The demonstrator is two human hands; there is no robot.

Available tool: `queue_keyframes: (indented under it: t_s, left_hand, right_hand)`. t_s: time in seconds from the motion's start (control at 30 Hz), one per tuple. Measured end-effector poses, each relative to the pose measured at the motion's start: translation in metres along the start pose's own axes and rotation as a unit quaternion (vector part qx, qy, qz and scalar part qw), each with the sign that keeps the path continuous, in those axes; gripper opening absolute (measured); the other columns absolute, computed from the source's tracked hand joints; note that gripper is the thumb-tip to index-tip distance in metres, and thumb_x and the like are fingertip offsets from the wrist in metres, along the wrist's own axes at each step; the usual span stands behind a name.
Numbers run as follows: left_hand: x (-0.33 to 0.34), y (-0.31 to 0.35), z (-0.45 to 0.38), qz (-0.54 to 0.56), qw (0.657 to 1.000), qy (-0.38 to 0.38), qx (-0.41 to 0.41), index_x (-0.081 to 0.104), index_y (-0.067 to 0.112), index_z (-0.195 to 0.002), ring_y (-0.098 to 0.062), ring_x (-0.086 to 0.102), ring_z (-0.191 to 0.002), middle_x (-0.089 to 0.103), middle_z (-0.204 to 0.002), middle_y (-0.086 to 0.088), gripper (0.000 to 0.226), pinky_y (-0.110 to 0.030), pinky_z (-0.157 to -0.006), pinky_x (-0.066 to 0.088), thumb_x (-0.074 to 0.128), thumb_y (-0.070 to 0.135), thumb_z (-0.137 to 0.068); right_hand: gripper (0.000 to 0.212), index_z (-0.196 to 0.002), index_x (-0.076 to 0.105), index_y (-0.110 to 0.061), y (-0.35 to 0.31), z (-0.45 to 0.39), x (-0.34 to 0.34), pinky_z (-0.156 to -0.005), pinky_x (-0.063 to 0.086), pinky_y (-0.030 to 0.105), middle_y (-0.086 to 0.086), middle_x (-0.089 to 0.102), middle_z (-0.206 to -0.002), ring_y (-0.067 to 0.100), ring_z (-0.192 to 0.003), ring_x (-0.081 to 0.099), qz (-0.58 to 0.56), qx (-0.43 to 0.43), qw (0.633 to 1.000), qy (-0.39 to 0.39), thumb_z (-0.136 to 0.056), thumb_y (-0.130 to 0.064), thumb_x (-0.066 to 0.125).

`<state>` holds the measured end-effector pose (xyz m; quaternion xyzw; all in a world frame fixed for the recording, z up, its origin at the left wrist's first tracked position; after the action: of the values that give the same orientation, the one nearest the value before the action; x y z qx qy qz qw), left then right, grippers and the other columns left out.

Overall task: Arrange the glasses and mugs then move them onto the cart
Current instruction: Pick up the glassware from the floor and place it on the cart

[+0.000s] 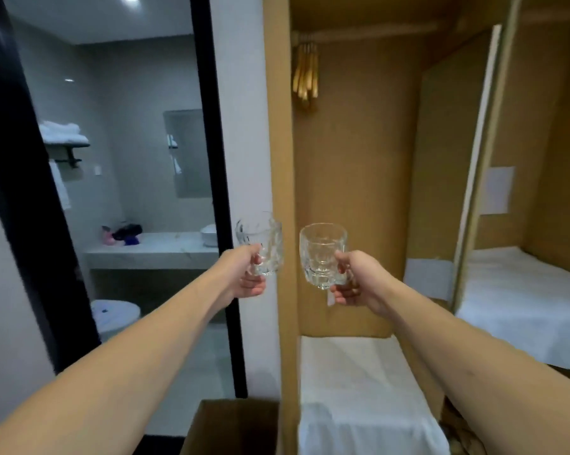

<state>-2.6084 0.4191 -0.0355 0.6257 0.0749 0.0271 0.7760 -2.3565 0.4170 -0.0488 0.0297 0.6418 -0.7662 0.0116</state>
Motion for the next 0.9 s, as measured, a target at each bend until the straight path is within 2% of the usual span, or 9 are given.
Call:
queue_keyframes:
  t_s: [0.1, 0.2, 0.4, 0.47, 0.53, 0.6, 0.67, 0.8, 0.9]
  left_hand:
    - [0.063, 0.006, 0.006, -0.02, 0.998, -0.06, 0.01, 0.053, 0.015, -0.085, -0.03, 0.064, -0.07, 0.065, -0.087, -0.02, 0.033, -0.037, -0.064, 0.06, 0.053, 0.043, -0.101]
    - [0.129, 0.013, 0.019, -0.025, 0.993, -0.11, 0.028, 0.053, 0.012, -0.087, -0.028, 0.062, -0.065, 0.063, -0.082, -0.021, 0.034, -0.034, -0.058, 0.058, 0.054, 0.043, -0.102]
    - [0.272, 0.026, 0.057, -0.052, 0.98, -0.184, 0.052, 0.056, 0.006, -0.098, -0.033, 0.064, -0.076, 0.065, -0.088, -0.024, 0.034, -0.041, -0.071, 0.059, 0.054, 0.04, -0.103]
    - [0.321, 0.03, 0.074, -0.058, 0.974, -0.213, 0.055, 0.056, 0.006, -0.1, -0.033, 0.065, -0.078, 0.066, -0.091, -0.025, 0.033, -0.041, -0.073, 0.059, 0.053, 0.039, -0.104]
    - [0.365, 0.034, 0.088, -0.066, 0.968, -0.235, 0.06, 0.056, 0.006, -0.101, -0.033, 0.065, -0.081, 0.066, -0.096, -0.025, 0.033, -0.038, -0.068, 0.06, 0.053, 0.039, -0.103]
    - [0.413, 0.039, 0.102, -0.071, 0.962, -0.258, 0.064, 0.057, 0.008, -0.1, -0.032, 0.066, -0.083, 0.067, -0.097, -0.023, 0.032, -0.036, -0.065, 0.06, 0.054, 0.04, -0.102]
    - [0.466, 0.041, 0.118, -0.074, 0.953, -0.284, 0.067, 0.057, 0.008, -0.099, -0.033, 0.068, -0.087, 0.068, -0.099, -0.023, 0.033, -0.037, -0.07, 0.061, 0.055, 0.041, -0.102]
    - [0.563, 0.042, 0.145, -0.083, 0.941, -0.32, 0.068, 0.06, 0.008, -0.098, -0.036, 0.071, -0.093, 0.07, -0.1, -0.025, 0.038, -0.042, -0.081, 0.062, 0.055, 0.045, -0.101]
    - [0.63, 0.04, 0.162, -0.091, 0.929, -0.353, 0.065, 0.059, 0.008, -0.098, -0.035, 0.07, -0.092, 0.07, -0.1, -0.025, 0.039, -0.043, -0.085, 0.061, 0.054, 0.046, -0.102]
  right_hand:
    - [0.029, -0.092, 0.051, -0.014, 0.004, 0.02, -0.063, -0.062, 0.054, 0.034, 0.02, 0.061, -0.084, 0.027, -0.064, 0.056, -0.018, 0.01, 0.998, 0.053, -0.1, -0.042, 0.05]
    - [0.032, -0.098, 0.054, -0.011, 0.005, 0.042, -0.126, -0.056, 0.053, 0.033, 0.018, 0.061, -0.076, 0.025, -0.058, 0.055, -0.043, 0.001, 0.993, 0.11, -0.099, -0.044, 0.052]
    - [0.031, -0.087, 0.044, -0.013, 0.014, 0.099, -0.264, -0.046, 0.045, 0.028, 0.018, 0.058, -0.079, 0.024, -0.055, 0.046, -0.076, -0.008, 0.974, 0.212, -0.099, -0.04, 0.054]
    - [0.031, -0.087, 0.043, -0.013, 0.02, 0.118, -0.311, -0.048, 0.043, 0.028, 0.017, 0.056, -0.078, 0.023, -0.058, 0.043, -0.081, -0.008, 0.967, 0.24, -0.098, -0.039, 0.055]
    - [0.03, -0.087, 0.043, -0.013, 0.024, 0.135, -0.351, -0.053, 0.047, 0.031, 0.016, 0.058, -0.073, 0.023, -0.058, 0.043, -0.084, -0.006, 0.959, 0.269, -0.098, -0.038, 0.056]
    - [0.028, -0.089, 0.046, -0.012, 0.029, 0.151, -0.396, -0.065, 0.053, 0.035, 0.015, 0.062, -0.063, 0.024, -0.059, 0.046, -0.083, -0.003, 0.951, 0.297, -0.099, -0.036, 0.056]
    - [0.028, -0.091, 0.047, -0.012, 0.038, 0.166, -0.442, -0.071, 0.056, 0.037, 0.015, 0.064, -0.059, 0.023, -0.057, 0.048, -0.083, 0.005, 0.944, 0.319, -0.099, -0.038, 0.055]
    - [0.032, -0.094, 0.048, -0.012, 0.054, 0.195, -0.529, -0.075, 0.06, 0.038, 0.018, 0.063, -0.077, 0.021, -0.053, 0.051, -0.067, 0.03, 0.927, 0.367, -0.099, -0.043, 0.054]
    - [0.033, -0.092, 0.047, -0.012, 0.062, 0.211, -0.585, -0.069, 0.056, 0.036, 0.019, 0.062, -0.079, 0.021, -0.051, 0.049, -0.073, 0.037, 0.919, 0.386, -0.1, -0.043, 0.054]
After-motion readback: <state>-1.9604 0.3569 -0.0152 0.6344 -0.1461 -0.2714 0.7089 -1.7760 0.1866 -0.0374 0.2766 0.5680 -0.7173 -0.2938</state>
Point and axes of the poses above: each hand's wrist, its own z-axis away from the middle knuckle, its own x-axis out of the palm, y = z × x, the point moved 8 cm from there along -z, towards the middle knuckle
